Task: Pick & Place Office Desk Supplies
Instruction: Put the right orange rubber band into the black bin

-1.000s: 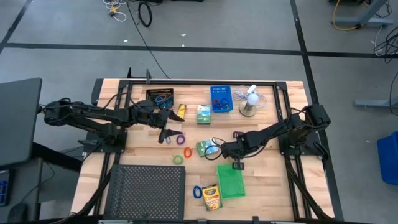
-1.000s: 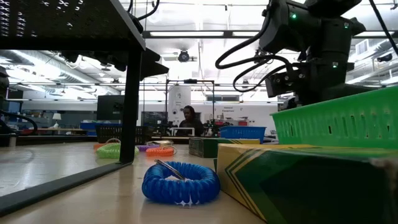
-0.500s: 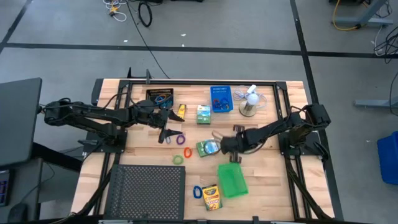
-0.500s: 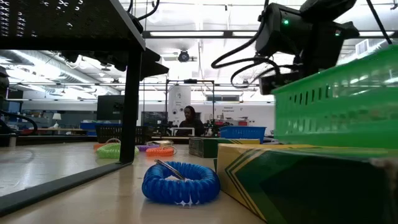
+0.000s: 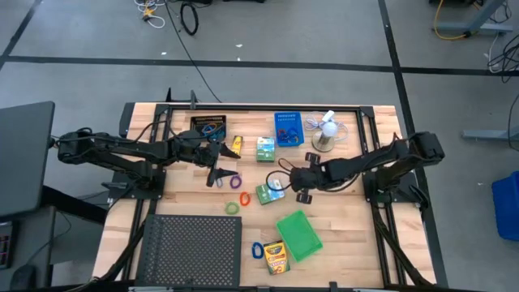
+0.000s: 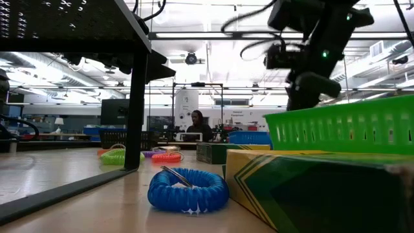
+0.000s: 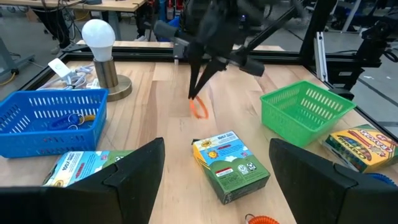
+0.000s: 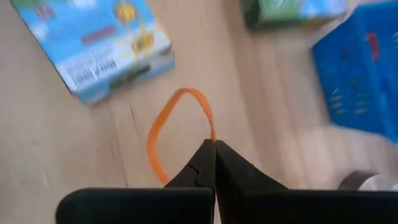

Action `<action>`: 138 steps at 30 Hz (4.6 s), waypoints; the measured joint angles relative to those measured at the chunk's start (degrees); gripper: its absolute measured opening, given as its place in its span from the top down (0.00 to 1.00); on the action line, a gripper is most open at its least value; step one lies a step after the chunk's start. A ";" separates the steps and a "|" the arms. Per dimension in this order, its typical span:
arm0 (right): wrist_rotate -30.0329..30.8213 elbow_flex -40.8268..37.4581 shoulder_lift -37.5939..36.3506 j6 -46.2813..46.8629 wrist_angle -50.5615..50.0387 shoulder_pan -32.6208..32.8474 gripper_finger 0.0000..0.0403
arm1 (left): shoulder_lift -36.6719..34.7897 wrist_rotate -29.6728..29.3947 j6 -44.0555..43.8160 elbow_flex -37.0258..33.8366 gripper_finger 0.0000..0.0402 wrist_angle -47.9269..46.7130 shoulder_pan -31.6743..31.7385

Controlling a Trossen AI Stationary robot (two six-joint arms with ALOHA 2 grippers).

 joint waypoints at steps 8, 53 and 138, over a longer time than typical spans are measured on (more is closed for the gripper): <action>5.93 0.04 -3.65 -8.46 18.77 -1.00 1.00 | 0.07 0.01 -3.78 -0.03 0.26 5.25 -0.02; 2.66 0.13 -3.74 -26.05 49.80 -8.41 1.00 | 19.21 -12.66 -17.59 10.35 0.26 23.05 0.02; -22.29 -9.01 -4.00 -28.00 59.94 -8.50 0.51 | -1.94 -25.11 -4.28 10.37 1.00 -39.31 28.28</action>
